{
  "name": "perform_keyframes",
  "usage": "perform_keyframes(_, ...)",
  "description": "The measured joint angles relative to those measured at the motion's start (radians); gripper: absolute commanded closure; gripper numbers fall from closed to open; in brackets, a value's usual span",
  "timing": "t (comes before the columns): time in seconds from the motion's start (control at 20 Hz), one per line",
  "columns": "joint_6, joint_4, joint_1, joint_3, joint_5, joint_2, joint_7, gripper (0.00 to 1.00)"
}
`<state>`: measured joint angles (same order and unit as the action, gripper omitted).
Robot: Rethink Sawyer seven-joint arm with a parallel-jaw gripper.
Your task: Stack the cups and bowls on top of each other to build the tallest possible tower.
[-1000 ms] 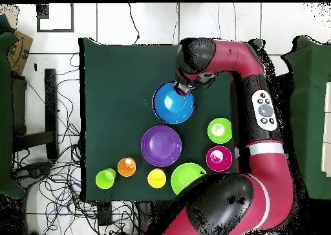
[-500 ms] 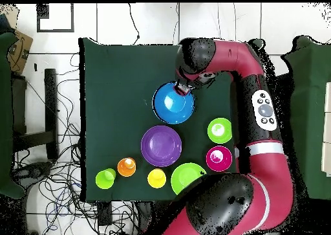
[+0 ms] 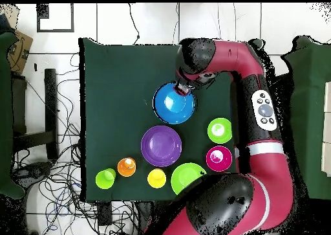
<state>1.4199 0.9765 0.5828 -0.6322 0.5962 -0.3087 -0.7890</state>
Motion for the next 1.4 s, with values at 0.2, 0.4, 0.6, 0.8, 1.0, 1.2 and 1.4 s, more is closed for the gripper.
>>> perform_keyframes(0.2,0.000,0.000,0.000,0.000,0.002,0.000,0.000,1.00)
perform_keyframes(0.4,0.000,0.000,0.001,0.000,0.004,-0.001,0.001,1.00)
perform_keyframes(0.6,0.000,0.000,0.003,0.000,0.006,-0.002,0.002,1.00)
perform_keyframes(0.8,0.000,0.000,0.004,0.000,0.007,-0.002,0.002,1.00)
perform_keyframes(1.0,0.000,0.000,0.004,0.000,0.009,-0.002,0.005,1.00)
perform_keyframes(1.2,0.003,0.000,0.004,0.000,0.010,-0.002,0.026,1.00)
perform_keyframes(1.4,0.003,0.000,0.004,0.000,0.010,-0.003,0.065,1.00)
